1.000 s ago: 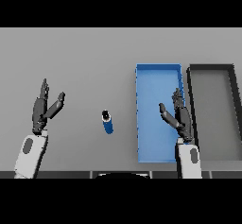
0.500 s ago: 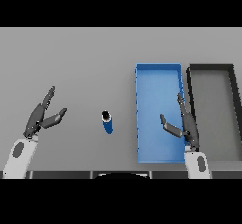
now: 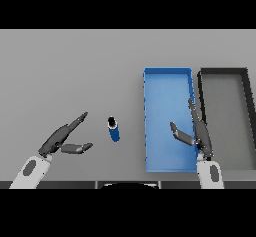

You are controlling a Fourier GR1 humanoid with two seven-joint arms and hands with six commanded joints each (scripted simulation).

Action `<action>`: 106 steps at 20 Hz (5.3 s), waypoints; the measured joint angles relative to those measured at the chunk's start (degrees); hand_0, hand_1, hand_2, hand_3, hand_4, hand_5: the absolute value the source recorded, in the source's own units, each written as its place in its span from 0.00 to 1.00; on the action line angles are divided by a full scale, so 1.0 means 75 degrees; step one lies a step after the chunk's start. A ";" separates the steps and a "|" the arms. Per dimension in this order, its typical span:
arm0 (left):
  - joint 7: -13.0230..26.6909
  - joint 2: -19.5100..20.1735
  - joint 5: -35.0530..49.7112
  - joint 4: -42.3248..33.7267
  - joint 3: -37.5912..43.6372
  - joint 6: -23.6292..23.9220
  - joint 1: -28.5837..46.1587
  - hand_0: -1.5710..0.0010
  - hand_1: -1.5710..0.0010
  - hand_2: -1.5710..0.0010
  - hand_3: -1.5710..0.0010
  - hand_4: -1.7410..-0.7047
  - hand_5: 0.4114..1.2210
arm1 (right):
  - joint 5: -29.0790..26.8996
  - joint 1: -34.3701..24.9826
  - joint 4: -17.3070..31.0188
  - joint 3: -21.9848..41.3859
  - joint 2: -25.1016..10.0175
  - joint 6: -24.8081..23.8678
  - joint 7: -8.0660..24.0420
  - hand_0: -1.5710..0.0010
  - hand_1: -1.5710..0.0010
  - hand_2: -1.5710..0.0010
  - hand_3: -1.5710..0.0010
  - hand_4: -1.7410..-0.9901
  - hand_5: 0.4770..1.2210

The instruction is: Pick up the blue pipe and place it into the blue bin.

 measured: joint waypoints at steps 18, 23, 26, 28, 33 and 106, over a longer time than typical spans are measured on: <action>0.0089 -0.2417 -0.1494 0.1983 -0.1190 0.0583 -0.1380 1.00 1.00 1.00 1.00 0.67 0.01 | -0.0086 0.0170 -0.0105 -0.0025 0.0092 0.0007 -0.0065 1.00 1.00 1.00 1.00 0.69 0.23; -0.0141 -0.2942 -0.1357 0.2438 -0.1223 0.0509 -0.1591 1.00 1.00 0.97 0.97 0.58 0.11 | -0.0002 0.0204 -0.0130 -0.0008 0.0046 -0.0002 -0.0025 1.00 1.00 1.00 1.00 0.71 0.24; -0.0399 -0.3242 -0.0917 0.2487 -0.1035 0.0442 -0.1551 0.92 0.80 0.69 0.66 0.44 0.40 | -0.0048 0.0300 -0.0186 -0.0009 0.0065 0.0019 -0.0227 1.00 1.00 1.00 1.00 0.69 0.24; -0.0430 -0.3424 -0.0706 0.2535 -0.0945 0.0457 -0.1511 0.62 0.52 0.45 0.42 0.29 0.62 | -0.0054 0.0147 -0.0122 -0.0028 0.0075 -0.0009 -0.0038 1.00 1.00 1.00 1.00 0.69 0.24; -0.0492 -0.3484 -0.0809 0.2420 -0.1180 0.0562 -0.1451 0.20 0.17 0.15 0.15 0.20 0.87 | -0.0093 0.0185 -0.0050 0.0004 0.0118 0.0056 -0.0019 1.00 1.00 1.00 1.00 0.69 0.23; 0.0639 -0.4811 -0.1512 0.0553 -0.0242 -0.1029 -0.1790 0.00 0.00 0.00 0.09 0.02 1.00 | -0.4629 -0.5381 -0.0020 0.2237 -0.0140 0.4873 0.2917 0.06 0.06 0.06 0.11 0.06 0.80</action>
